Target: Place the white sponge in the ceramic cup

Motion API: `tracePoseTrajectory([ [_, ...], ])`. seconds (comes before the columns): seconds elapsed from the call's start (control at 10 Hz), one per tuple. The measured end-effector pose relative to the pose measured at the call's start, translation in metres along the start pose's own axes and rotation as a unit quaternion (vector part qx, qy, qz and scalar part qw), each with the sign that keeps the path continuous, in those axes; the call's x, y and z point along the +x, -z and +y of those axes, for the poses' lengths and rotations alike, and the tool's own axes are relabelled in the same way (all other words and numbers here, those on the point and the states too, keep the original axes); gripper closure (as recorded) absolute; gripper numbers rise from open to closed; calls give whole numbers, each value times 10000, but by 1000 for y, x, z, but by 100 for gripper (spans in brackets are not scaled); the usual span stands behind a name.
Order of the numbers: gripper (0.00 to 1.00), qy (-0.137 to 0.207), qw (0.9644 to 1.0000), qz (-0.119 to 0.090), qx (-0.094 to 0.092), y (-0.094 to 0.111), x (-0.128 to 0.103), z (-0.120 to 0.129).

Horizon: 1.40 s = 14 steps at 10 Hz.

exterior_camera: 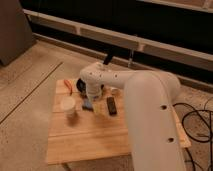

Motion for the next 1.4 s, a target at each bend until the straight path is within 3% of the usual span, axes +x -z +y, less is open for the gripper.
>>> tracePoseTrajectory([
  [0.4,35,103,9999,81,92,-4,8,-4],
  [1.0,35,395,9983,47,437,-4,11,-21],
  [1.4,35,585,9972,-44,462,-15,8,-25],
])
